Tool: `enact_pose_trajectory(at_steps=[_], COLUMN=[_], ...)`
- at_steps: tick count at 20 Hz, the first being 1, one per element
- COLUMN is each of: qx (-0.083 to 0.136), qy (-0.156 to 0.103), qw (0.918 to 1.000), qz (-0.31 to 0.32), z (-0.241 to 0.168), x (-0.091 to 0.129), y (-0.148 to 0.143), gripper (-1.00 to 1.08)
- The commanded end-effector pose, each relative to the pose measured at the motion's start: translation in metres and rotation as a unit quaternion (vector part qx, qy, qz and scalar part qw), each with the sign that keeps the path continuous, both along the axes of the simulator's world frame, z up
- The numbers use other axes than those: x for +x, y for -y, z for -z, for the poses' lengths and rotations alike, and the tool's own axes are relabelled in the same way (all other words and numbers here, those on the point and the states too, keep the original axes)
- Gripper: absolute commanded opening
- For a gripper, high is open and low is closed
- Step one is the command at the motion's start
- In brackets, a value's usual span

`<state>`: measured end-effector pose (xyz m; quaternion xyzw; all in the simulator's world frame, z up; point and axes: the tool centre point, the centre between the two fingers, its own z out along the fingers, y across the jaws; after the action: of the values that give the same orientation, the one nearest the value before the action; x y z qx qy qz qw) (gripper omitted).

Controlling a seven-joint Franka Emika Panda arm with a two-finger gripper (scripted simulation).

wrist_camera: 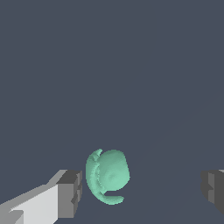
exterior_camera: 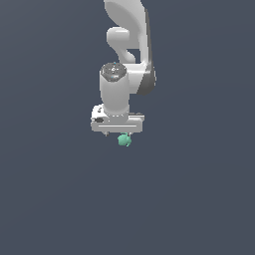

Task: Pick up the object and move it to a goal position.

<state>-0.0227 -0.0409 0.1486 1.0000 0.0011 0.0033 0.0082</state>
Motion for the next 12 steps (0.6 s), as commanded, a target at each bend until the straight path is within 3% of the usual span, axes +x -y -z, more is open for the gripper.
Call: enact_pose_trajectory(at_steps=[1,12], qx=[0.001,0.007], qy=[-0.001,-0.004], qw=[0.9997,0.9934], qz=[-0.025,-0.115], z=[0.013,0.055], x=[-0.010,-0.051], y=[-0.005,-0.021], gripper=[1.00,1.00])
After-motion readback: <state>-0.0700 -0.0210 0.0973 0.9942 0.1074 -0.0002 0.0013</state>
